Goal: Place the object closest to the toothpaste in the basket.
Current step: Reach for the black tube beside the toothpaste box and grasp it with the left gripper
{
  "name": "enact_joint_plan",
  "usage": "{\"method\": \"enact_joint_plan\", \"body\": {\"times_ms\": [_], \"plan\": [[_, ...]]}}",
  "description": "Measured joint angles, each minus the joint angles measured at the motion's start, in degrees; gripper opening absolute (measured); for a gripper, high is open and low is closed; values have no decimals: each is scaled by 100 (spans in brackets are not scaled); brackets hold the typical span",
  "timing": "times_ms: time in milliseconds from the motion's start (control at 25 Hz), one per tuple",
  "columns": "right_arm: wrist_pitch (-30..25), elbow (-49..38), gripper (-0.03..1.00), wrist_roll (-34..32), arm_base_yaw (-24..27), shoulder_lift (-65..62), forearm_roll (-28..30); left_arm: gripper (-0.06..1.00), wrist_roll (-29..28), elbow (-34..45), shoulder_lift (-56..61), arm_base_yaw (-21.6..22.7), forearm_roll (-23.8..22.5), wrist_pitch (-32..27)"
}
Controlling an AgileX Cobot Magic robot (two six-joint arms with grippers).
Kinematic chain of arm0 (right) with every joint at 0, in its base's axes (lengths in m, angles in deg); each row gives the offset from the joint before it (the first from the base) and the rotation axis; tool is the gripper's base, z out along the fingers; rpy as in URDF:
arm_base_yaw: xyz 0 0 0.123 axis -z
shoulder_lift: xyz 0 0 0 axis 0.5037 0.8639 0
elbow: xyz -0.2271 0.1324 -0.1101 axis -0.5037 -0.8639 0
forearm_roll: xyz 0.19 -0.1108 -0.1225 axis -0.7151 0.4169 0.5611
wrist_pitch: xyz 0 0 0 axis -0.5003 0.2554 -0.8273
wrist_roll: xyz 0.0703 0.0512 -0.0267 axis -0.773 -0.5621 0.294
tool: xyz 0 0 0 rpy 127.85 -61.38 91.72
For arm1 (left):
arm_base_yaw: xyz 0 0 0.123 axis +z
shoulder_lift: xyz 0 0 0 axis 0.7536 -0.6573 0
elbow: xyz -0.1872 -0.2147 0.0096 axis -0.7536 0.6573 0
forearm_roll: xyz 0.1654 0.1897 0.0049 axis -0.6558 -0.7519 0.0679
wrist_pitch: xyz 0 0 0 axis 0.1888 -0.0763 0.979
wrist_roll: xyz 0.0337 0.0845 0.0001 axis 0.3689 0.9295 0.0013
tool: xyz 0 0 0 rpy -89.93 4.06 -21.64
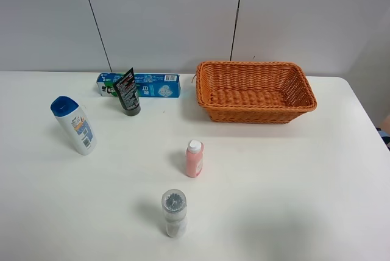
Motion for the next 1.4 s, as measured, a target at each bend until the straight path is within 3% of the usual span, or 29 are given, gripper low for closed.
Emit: {"method": "enact_joint_plan", "body": {"times_ms": [760,960,1200,1400], "plan": [[0,0,99,0,0,0,0,99,-11,-97,-125,0,42,185],[0,0,99,0,0,0,0,99,-22,-614,-1395,0,226,1516],[0,0,99,0,0,0,0,99,-22,-1484,-3807,0,914,3052],[0,0,99,0,0,0,0,99,-15,-2299,-5428,-600,1119,3845]]}}
